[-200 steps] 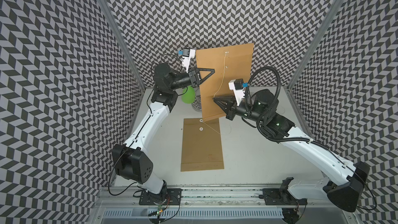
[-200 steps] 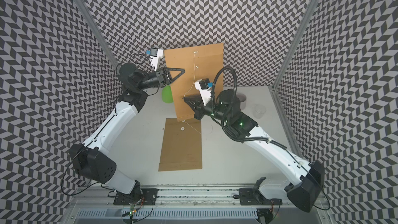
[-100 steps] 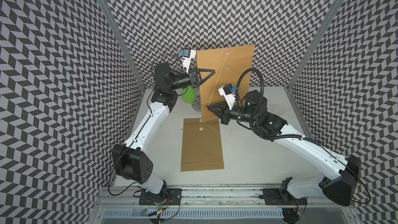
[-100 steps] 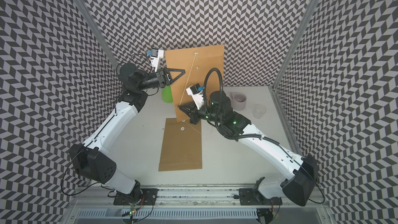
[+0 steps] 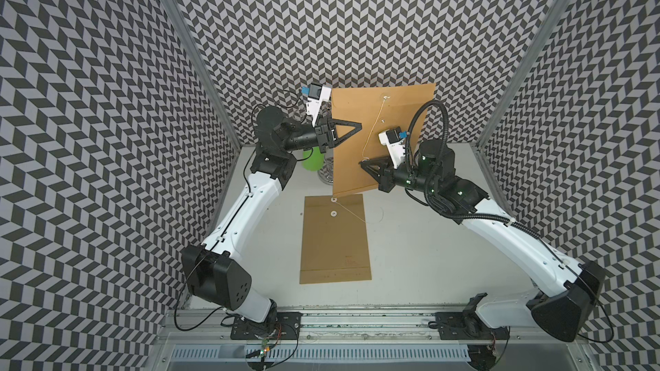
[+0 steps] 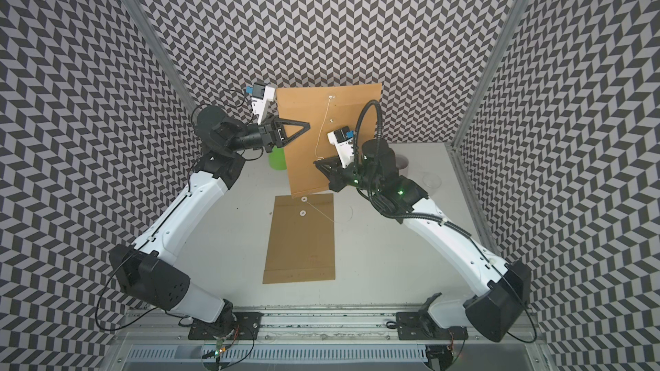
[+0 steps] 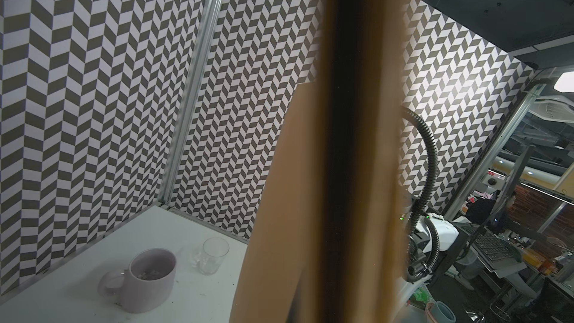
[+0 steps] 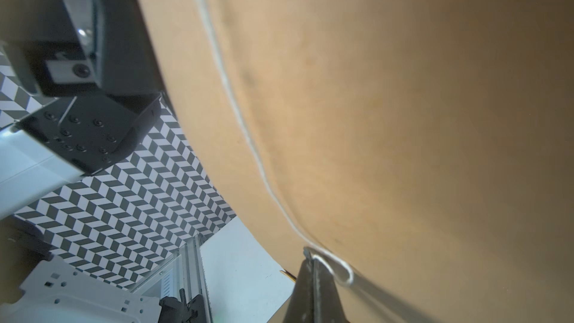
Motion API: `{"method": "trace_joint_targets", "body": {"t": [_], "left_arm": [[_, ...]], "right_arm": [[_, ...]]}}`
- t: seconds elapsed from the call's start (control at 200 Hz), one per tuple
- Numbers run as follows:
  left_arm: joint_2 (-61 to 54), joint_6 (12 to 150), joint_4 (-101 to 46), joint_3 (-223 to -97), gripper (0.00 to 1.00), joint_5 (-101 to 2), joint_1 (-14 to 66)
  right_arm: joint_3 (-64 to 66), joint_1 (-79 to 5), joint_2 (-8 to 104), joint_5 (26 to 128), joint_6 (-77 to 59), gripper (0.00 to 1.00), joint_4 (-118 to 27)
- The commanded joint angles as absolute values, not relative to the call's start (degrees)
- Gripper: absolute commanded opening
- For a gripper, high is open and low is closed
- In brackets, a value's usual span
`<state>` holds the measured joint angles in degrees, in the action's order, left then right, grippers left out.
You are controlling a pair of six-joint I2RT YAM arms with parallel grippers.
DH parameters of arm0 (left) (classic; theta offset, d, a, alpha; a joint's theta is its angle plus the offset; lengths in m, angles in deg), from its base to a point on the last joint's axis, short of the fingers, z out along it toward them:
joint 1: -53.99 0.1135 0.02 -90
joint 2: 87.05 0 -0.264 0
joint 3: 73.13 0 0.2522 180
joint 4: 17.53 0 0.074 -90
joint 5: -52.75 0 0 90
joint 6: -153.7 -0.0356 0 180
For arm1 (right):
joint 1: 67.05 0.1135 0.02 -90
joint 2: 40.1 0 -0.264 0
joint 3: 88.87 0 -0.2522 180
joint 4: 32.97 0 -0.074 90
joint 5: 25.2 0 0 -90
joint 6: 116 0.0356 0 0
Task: Close the mouth of the file bag
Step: Close the file bag.
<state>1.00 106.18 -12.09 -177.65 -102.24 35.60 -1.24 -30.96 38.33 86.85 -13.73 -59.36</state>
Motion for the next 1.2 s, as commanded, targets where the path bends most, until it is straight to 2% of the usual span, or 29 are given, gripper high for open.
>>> {"method": "trace_joint_targets", "body": {"t": [0.0,0.836,1.192], "left_arm": [[-1.2,104.4,-12.5,-178.3,0.00,-103.6,35.4],[-2.4,102.5,-14.2,-177.9,0.00,-104.9,34.7],[-2.2,102.4,-14.2,-178.1,0.00,-105.0,34.3]], "right_arm": [[-2.4,-32.8,37.1,85.7,-13.3,0.00,-59.5],[-3.3,-42.7,34.8,85.6,-11.1,0.00,-60.8],[-3.9,-43.7,34.9,86.7,-9.0,0.00,-60.0]]}}
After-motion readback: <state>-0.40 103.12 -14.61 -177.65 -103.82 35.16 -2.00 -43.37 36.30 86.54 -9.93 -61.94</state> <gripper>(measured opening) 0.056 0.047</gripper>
